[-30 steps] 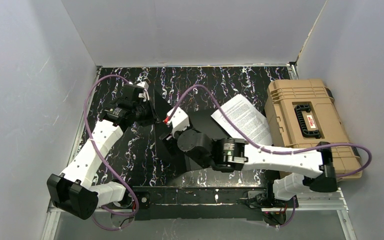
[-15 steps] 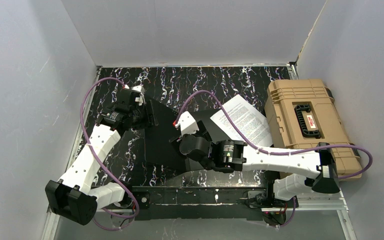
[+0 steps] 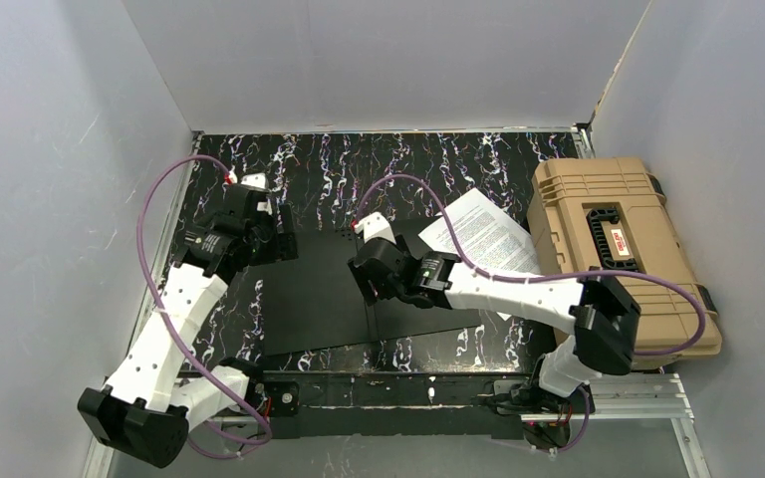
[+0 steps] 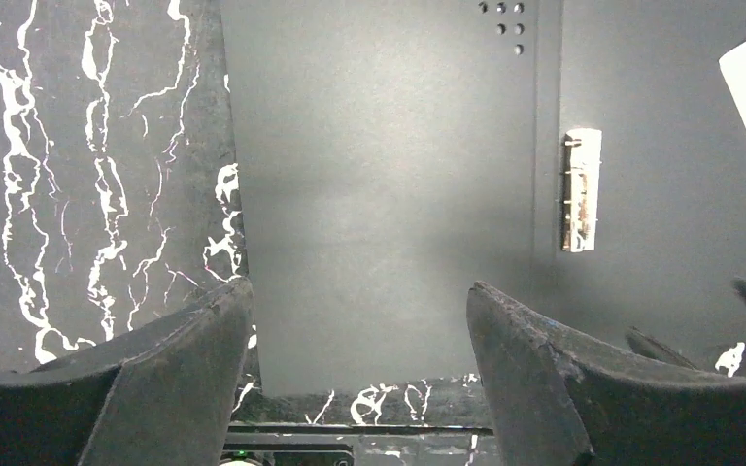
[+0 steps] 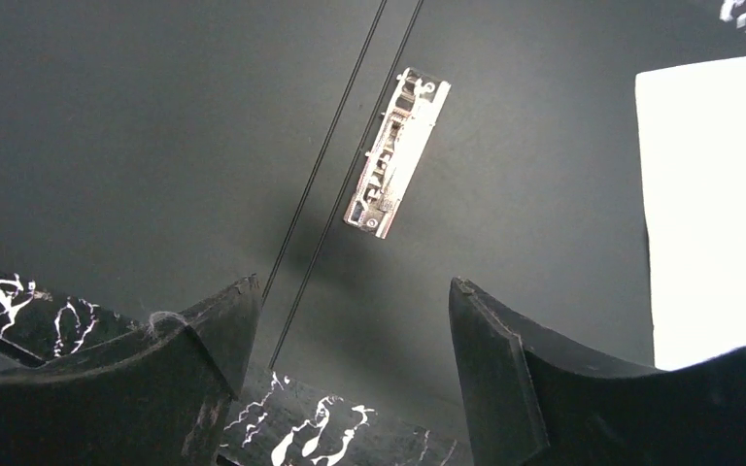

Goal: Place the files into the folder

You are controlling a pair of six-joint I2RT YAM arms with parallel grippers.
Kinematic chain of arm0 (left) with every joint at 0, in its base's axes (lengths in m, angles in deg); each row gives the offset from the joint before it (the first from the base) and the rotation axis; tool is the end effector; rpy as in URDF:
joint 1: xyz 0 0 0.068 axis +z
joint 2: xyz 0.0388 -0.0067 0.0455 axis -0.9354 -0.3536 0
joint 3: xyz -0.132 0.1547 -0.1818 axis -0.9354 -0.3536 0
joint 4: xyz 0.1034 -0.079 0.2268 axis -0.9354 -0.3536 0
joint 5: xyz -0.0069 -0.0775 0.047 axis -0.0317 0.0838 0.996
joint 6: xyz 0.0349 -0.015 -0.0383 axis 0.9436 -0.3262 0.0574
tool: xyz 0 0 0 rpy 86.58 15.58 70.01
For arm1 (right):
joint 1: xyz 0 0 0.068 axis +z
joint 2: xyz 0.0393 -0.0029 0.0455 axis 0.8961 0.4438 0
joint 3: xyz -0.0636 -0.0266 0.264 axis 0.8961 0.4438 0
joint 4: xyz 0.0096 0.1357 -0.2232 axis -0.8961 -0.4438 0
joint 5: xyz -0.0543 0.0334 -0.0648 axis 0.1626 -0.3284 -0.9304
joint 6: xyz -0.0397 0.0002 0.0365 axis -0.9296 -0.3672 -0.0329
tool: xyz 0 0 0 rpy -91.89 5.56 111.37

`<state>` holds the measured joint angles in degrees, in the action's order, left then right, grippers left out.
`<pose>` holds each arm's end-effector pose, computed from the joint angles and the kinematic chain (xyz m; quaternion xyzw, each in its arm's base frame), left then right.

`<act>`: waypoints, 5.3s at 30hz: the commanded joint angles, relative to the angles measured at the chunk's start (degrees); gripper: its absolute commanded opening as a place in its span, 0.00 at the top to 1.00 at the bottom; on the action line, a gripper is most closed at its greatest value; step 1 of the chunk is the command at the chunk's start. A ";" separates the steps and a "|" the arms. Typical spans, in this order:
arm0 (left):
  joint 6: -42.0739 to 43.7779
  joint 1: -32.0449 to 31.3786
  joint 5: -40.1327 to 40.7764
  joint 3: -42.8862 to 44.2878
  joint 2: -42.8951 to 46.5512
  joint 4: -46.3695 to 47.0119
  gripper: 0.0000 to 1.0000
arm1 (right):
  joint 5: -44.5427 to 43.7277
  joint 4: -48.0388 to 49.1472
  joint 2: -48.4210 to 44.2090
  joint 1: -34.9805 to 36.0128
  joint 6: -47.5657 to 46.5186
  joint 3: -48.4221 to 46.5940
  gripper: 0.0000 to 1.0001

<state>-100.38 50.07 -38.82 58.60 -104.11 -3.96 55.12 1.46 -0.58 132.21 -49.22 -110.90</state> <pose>0.1982 -0.0616 0.3475 -0.0607 0.9160 -0.0512 0.3933 0.1396 0.3074 0.2750 -0.2424 0.8667 0.1034 0.4234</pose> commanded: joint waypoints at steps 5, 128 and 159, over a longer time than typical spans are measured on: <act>-2.72 0.18 -12.88 -0.78 3.26 -1.07 0.18 | 7.61 1.28 5.92 -3.85 2.44 -1.43 0.30; -25.37 -0.29 -9.03 -28.61 -13.97 19.97 0.02 | -4.85 -8.82 19.58 -3.78 1.52 -12.26 0.99; -24.28 -0.34 -10.92 -27.81 -12.02 20.04 0.02 | 31.77 14.88 -2.00 -22.19 13.97 13.01 0.99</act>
<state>-125.63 49.78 -50.71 31.43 -117.27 18.33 75.07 7.25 -0.62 111.58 -41.13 -101.57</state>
